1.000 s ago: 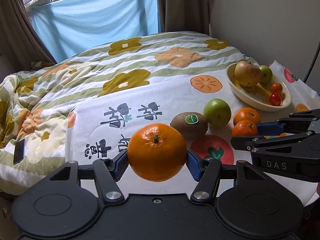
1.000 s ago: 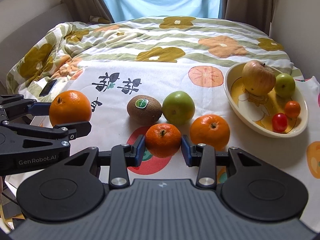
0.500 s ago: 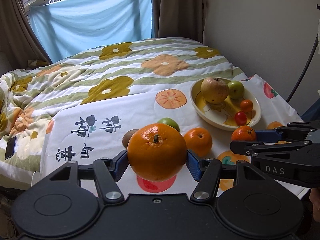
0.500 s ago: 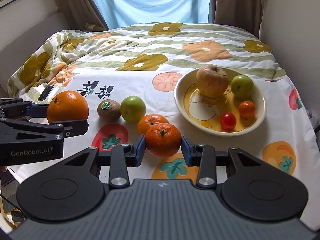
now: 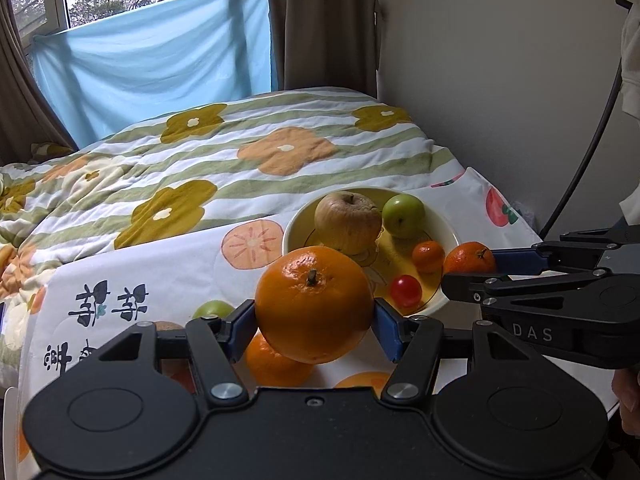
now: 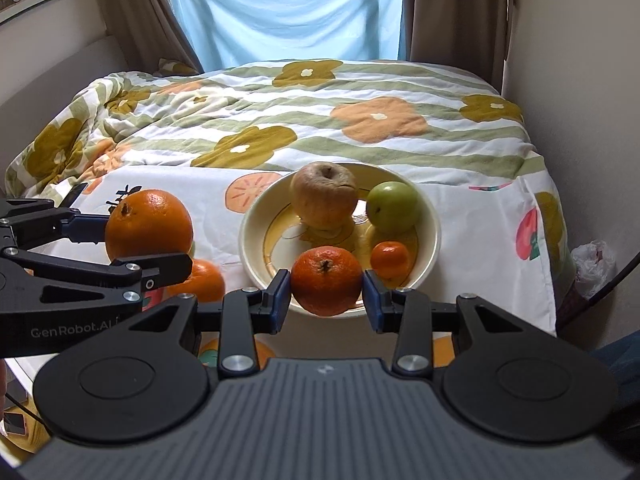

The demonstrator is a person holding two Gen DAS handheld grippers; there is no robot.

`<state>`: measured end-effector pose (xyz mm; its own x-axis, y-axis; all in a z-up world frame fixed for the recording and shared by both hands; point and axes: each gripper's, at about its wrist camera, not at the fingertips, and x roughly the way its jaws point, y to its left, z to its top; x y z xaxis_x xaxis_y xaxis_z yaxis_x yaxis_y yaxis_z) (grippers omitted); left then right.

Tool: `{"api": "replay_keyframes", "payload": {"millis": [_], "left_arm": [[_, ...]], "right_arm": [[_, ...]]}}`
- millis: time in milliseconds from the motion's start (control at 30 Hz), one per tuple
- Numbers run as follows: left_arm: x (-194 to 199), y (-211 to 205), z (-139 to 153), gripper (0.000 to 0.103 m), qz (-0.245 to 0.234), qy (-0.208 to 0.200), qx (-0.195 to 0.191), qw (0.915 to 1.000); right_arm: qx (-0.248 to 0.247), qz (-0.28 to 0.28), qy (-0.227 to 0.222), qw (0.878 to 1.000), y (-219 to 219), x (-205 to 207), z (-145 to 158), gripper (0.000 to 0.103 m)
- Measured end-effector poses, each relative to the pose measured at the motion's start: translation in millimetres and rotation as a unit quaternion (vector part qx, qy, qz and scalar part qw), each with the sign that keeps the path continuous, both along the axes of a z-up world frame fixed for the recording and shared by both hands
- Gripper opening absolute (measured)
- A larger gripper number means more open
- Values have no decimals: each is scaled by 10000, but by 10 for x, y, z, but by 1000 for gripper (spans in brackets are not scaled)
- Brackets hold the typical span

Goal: Organize fruits
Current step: 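Carry both fruits over the bowl and open the left tool to release the orange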

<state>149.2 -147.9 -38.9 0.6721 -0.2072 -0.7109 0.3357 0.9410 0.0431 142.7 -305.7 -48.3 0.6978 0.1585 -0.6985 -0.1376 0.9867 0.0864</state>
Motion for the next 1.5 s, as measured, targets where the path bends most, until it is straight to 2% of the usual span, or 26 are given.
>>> {"api": "replay_keyframes", "payload": {"millis": [233, 500, 733, 933, 1067, 1133, 1167, 1200, 1367, 1500], "left_arm": [[256, -336, -176, 66, 61, 105, 62, 9999], [540, -581, -421, 66, 140, 244, 283, 9992], [742, -695, -673, 66, 242, 445, 441, 9977], [838, -778, -780, 66, 254, 561, 593, 9963], [867, -760, -805, 67, 313, 671, 551, 9957], [831, -732, -756, 74, 307, 540, 495, 9968], [813, -718, -721, 89, 318, 465, 474, 9973], [788, -688, -661, 98, 335, 357, 415, 9979], [725, -582, -541, 98, 407, 338, 277, 9982], [641, -492, -521, 98, 485, 363, 319, 9977]], "right_arm": [[-22, 108, 32, 9999, -303, 268, -73, 53], [-28, 344, 119, 9993, -456, 580, -221, 53], [-33, 504, 146, 9986, -539, 764, -319, 53], [-30, 574, 230, 9981, -579, 840, -391, 53], [-33, 620, 246, 9978, -583, 863, -413, 53], [-20, 626, 239, 9977, -579, 869, -412, 53], [-9, 632, 239, 9977, -579, 875, -413, 53], [-5, 641, 236, 9977, -572, 877, -406, 53], [6, 736, 224, 9970, -516, 928, -389, 53], [62, 913, 261, 9955, -420, 974, -408, 53]]}}
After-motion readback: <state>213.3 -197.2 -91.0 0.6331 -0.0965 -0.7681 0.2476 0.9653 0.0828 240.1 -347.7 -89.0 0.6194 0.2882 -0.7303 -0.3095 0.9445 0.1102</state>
